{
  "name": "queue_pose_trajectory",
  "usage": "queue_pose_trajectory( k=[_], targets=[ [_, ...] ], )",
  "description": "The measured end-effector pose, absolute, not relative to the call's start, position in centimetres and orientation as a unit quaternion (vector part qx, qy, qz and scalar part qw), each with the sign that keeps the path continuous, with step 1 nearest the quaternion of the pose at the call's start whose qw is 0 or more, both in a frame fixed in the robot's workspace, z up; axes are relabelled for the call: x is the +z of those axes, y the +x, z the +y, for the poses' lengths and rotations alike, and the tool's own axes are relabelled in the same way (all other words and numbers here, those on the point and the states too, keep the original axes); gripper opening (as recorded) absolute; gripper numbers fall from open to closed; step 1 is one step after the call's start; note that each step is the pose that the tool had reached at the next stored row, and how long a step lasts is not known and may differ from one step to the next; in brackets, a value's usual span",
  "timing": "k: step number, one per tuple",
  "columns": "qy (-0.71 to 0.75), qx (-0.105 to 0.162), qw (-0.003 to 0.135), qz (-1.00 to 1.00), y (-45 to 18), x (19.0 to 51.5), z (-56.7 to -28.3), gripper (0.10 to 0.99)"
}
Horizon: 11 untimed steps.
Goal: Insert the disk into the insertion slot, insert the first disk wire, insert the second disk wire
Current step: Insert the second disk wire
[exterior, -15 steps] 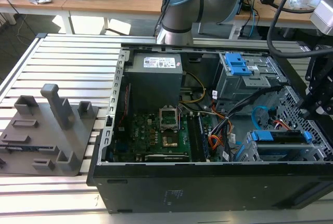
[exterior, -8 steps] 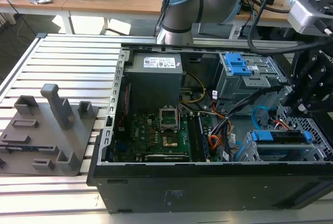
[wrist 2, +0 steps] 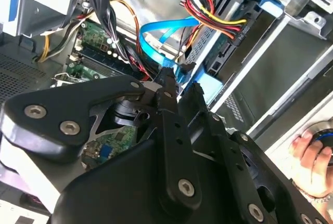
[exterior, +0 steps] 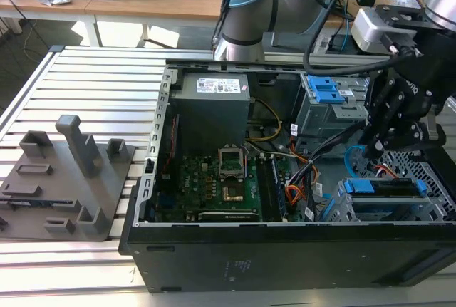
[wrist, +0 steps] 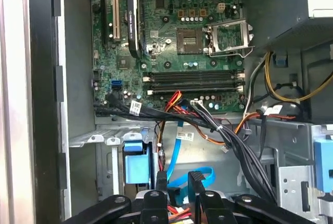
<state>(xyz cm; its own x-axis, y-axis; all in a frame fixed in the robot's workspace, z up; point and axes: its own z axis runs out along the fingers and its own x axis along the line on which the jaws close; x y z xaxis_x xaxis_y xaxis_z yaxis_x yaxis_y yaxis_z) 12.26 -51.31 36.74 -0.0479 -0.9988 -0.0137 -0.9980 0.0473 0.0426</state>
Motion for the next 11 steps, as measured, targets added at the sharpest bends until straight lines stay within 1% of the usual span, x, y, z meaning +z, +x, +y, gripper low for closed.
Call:
queue_pose_trajectory(
  k=[5, 11],
  targets=[
    [0.715, -0.010, 0.020, -0.699, 12.26, 36.17, -51.10, 0.302],
    [0.718, -0.010, 0.020, -0.696, 12.46, 36.13, -51.01, 0.302]
  ],
)
